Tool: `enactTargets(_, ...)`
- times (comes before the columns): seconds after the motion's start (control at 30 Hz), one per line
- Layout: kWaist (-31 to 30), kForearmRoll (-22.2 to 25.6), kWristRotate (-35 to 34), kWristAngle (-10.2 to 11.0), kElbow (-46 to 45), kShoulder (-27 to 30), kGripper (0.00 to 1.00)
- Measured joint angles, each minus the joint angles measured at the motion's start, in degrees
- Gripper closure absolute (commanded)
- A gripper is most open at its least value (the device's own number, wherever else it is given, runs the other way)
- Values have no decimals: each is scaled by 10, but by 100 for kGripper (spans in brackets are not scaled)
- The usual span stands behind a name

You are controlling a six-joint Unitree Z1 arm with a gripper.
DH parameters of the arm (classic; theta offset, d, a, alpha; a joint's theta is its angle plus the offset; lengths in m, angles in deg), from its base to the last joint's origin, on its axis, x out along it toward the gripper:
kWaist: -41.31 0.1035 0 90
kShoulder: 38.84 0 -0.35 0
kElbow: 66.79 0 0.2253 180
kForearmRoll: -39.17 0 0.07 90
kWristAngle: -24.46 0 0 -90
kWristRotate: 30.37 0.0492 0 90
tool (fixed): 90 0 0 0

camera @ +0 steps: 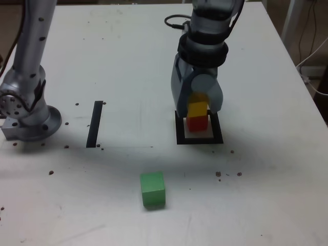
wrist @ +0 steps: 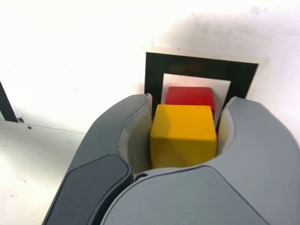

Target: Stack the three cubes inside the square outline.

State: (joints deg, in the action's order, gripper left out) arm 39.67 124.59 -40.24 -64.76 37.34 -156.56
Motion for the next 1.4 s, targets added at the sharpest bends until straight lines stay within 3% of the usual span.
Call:
enactTargets(0.57, -4, 14, 6, 1, 7, 48, 0)
enactTargets(0.8, -25, 40, 6, -7, -29, 106, 0)
enactTargets(0.97, -88, 45, -63, 13, -65, 157, 0)
enactTargets(1.1, -139, 48, -123, 15, -81, 167, 1)
enactTargets(1.4, -236, 35, -234, -30, -91, 165, 1)
